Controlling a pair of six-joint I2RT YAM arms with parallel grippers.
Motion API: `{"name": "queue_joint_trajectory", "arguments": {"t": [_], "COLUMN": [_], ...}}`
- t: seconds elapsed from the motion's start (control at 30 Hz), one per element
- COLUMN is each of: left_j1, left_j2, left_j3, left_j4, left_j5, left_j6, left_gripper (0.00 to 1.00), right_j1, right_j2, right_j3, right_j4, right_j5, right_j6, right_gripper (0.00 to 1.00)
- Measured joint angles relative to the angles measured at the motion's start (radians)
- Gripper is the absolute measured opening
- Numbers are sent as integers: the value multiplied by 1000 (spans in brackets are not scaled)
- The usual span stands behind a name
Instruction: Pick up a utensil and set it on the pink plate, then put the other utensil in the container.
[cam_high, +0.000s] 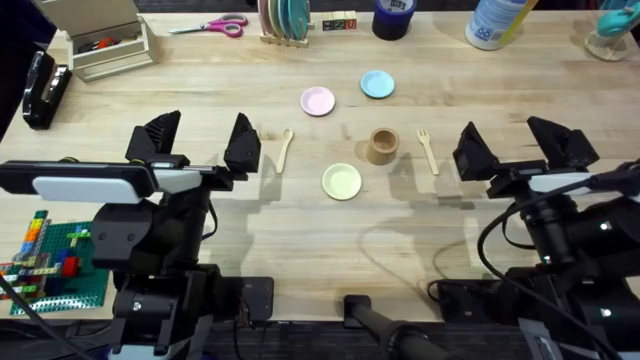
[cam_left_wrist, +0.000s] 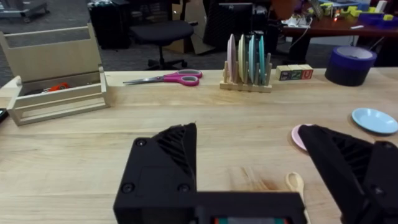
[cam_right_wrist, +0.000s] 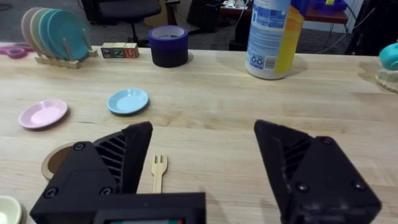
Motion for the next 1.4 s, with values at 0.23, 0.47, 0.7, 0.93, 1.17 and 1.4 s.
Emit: {"name": "queue_joint_trajectory", "arguments": {"t": [0.23, 0.47, 0.7, 0.93, 1.17, 1.4], "left_j1": [0, 0, 0, 0, 0, 0], "left_j2": [0, 0, 0, 0, 0, 1], "left_j3": [0, 0, 0, 0, 100, 361], "left_j4": [0, 0, 0, 12, -156, -486], "left_j5": [0, 0, 0, 4, 28, 31], "left_j6": [0, 0, 0, 0, 0, 3], "left_gripper": [994, 995, 994, 994, 993, 993], "right_j1": [0, 0, 0, 0, 0, 0], "right_j2": [0, 0, 0, 0, 2, 4], "right_j3": [0, 0, 0, 2, 141, 394], "right_j4": [-4, -5, -4, -7, -281, -548], "right_j5": [0, 0, 0, -5, -49, -60], "right_j6": [0, 0, 0, 0, 0, 6], "right_gripper": [998, 998, 998, 998, 998, 997]}}
